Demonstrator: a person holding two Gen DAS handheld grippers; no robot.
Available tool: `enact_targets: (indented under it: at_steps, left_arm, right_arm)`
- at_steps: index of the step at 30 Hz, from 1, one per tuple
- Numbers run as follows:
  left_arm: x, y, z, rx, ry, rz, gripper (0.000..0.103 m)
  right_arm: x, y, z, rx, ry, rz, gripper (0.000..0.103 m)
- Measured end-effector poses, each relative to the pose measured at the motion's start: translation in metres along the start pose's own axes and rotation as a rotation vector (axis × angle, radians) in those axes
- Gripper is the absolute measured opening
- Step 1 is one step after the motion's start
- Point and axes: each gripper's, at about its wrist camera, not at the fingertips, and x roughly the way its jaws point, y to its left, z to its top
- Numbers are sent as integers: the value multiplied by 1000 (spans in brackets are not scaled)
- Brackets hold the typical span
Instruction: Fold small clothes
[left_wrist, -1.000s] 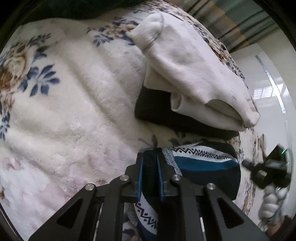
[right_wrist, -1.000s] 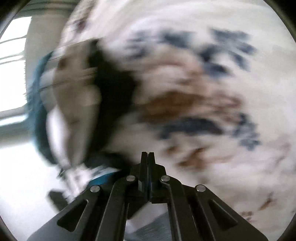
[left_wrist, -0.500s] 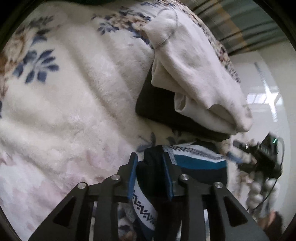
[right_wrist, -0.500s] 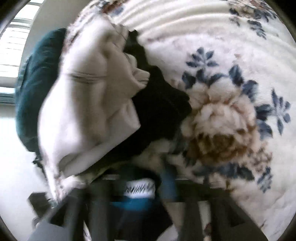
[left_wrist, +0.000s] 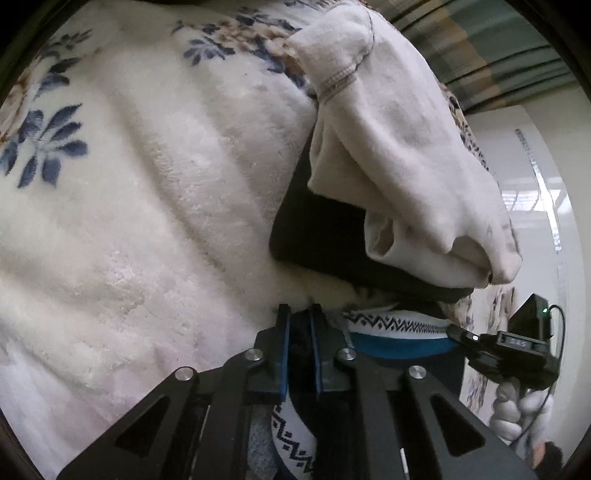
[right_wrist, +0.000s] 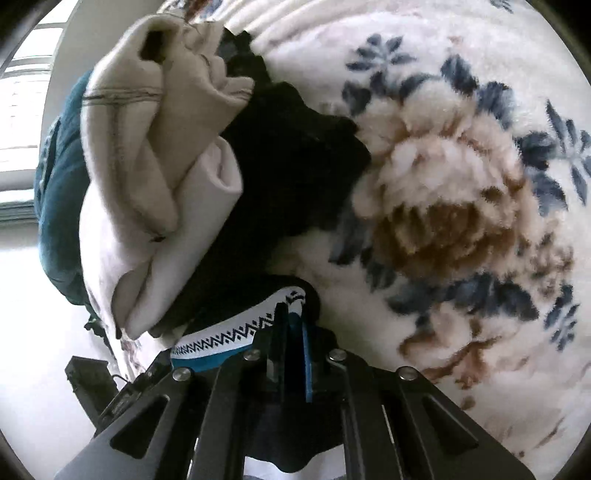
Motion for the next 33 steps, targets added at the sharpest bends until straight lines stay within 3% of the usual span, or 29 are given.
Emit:
enact_targets:
  at_steps: [1,2,3,5,7,10,13,14,16,19,20,21,22,25,28,29,30,31,32,33]
  left_arm:
    - [-2,0,-1,-3,15,-11,12]
    - [-8,-1,-6,-9,30,-28,18]
    - [-16,0,-10,-12,27,-37,22]
    - [-34,2,-23,-34,15,-71,40]
    - [-53,5,-45,-71,12,-109,48]
    - [-63,3,-78,-78,52,-136,51]
    - [-48,-3,-111,-34,125,-98,50]
    - [-40,-6,-121,-18,134,-66,42]
    - [-38,-11,-128,0,98,-69,15]
    - [-55,-20,-120,46,33,-24,12]
    - [-55,-20,-118,46,31,-20,12]
    - [-54,-15,-114,40,37,-22,12]
    - [-52,-12,-114,36,38,-16,12]
    - [-39,-6,-115,23,70,-25,13]
    - [-46,-5,-122,-5,90,-71,26]
    - [-54,-6,-126,-7,87,-77,28]
    - [-65,-7,-134,-6,83,-92,32]
    - [-75,-7,-142,-4,81,-108,50]
    - [-90,-5,-159,-7,80,-126,59]
    - [-101,-4,-175,-11,83,-125,60]
  right_arm:
    - [0,3,-1,-20,39,-15,8]
    - [3,12,-4,-27,58,-23,17]
    - [-1,17,-10,-40,66,-31,33]
    - [-21,16,-28,-83,39,-39,53]
    - [-36,3,-51,-99,42,-49,55]
    - [-46,-36,-91,-45,94,-31,55]
    - [-42,-65,-136,-7,142,20,55]
    - [-35,-63,-148,1,155,26,55]
    - [-27,-81,-171,36,192,50,55]
    - [-9,-90,-193,42,226,61,55]
    - [2,-87,-199,45,221,49,43]
    - [9,-84,-205,55,203,70,7]
    - [11,-84,-208,63,192,96,3]
    - [3,-92,-213,66,141,47,2]
    - [-14,-107,-216,44,180,65,3]
    - [-31,-118,-211,32,199,54,5]
    - [-36,-117,-215,25,223,47,16]
    - [-42,-119,-221,29,243,62,25]
    - [-44,-117,-229,31,252,72,47]
    - [-55,-121,-238,30,258,86,61]
